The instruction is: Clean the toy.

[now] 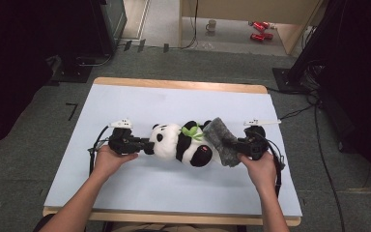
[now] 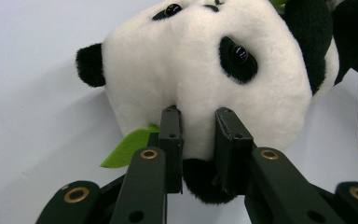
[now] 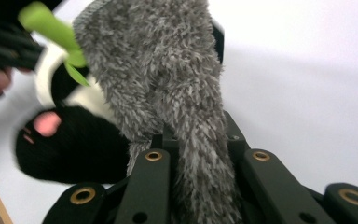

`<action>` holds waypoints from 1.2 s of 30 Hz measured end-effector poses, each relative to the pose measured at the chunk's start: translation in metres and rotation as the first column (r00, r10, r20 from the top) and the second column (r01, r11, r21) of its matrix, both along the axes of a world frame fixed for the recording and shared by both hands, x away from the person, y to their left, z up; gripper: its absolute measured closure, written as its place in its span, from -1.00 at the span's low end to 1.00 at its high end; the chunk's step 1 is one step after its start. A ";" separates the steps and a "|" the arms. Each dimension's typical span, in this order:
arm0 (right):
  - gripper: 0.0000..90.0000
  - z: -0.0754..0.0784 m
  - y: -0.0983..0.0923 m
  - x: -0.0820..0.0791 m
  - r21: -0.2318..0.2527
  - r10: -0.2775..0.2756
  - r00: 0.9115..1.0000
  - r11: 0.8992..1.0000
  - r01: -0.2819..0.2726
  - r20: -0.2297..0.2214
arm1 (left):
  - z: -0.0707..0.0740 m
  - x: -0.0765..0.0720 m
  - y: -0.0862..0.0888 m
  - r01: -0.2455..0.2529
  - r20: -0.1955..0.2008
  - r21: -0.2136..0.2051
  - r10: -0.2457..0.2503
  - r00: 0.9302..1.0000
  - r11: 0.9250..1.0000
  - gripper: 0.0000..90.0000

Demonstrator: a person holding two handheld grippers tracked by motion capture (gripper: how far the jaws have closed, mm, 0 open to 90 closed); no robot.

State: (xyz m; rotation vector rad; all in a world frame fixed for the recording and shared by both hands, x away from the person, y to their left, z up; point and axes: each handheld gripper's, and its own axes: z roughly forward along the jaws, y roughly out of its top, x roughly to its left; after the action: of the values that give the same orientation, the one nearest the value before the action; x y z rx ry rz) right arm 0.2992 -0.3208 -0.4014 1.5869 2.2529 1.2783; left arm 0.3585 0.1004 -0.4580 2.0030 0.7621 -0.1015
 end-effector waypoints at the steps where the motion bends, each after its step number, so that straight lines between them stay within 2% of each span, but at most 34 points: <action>1: 0.75 0.000 0.000 0.000 0.000 0.000 1.000 1.000 0.000 0.000 | 0.000 0.000 0.000 0.000 0.000 -0.001 0.000 1.000 1.000 0.66; 3: 0.75 0.010 0.002 0.003 0.016 0.000 0.999 1.000 0.000 0.032 | 0.000 -0.001 0.000 -0.001 0.002 0.000 0.001 1.000 1.000 0.66; 11: 0.75 0.012 0.023 0.018 0.014 0.043 0.998 0.999 -0.043 0.047 | -0.002 -0.008 -0.001 -0.012 0.033 0.011 0.012 0.999 1.000 0.65; 12: 0.75 0.011 0.032 0.022 0.012 0.056 0.997 0.998 -0.057 0.045 | -0.002 -0.010 0.000 -0.014 0.042 0.013 0.013 0.999 1.000 0.65; 20: 0.75 -0.002 0.046 0.032 -0.013 0.097 0.995 0.995 -0.097 0.004 | -0.005 -0.015 0.000 -0.030 0.054 0.009 0.030 0.998 0.999 0.63; 27: 0.75 -0.011 0.044 0.031 -0.017 0.102 0.995 0.995 -0.102 -0.001 | -0.006 -0.013 0.001 -0.025 0.040 -0.008 0.025 0.999 1.000 0.62; 32: 0.75 -0.018 0.037 0.024 -0.004 0.079 0.997 0.997 -0.079 -0.022 | -0.005 -0.010 0.001 -0.030 0.018 -0.013 0.031 0.999 0.999 0.62; 36: 0.75 -0.021 0.033 0.019 -0.029 0.068 0.997 0.997 -0.069 -0.036 | -0.004 -0.008 0.001 -0.030 0.003 -0.011 0.030 1.000 0.999 0.62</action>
State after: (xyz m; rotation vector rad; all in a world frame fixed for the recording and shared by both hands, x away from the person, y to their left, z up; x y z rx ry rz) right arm 0.3178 -0.2882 -0.4222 1.5464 2.3555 1.2357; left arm 0.3502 0.1015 -0.4619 1.9799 0.7876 -0.0845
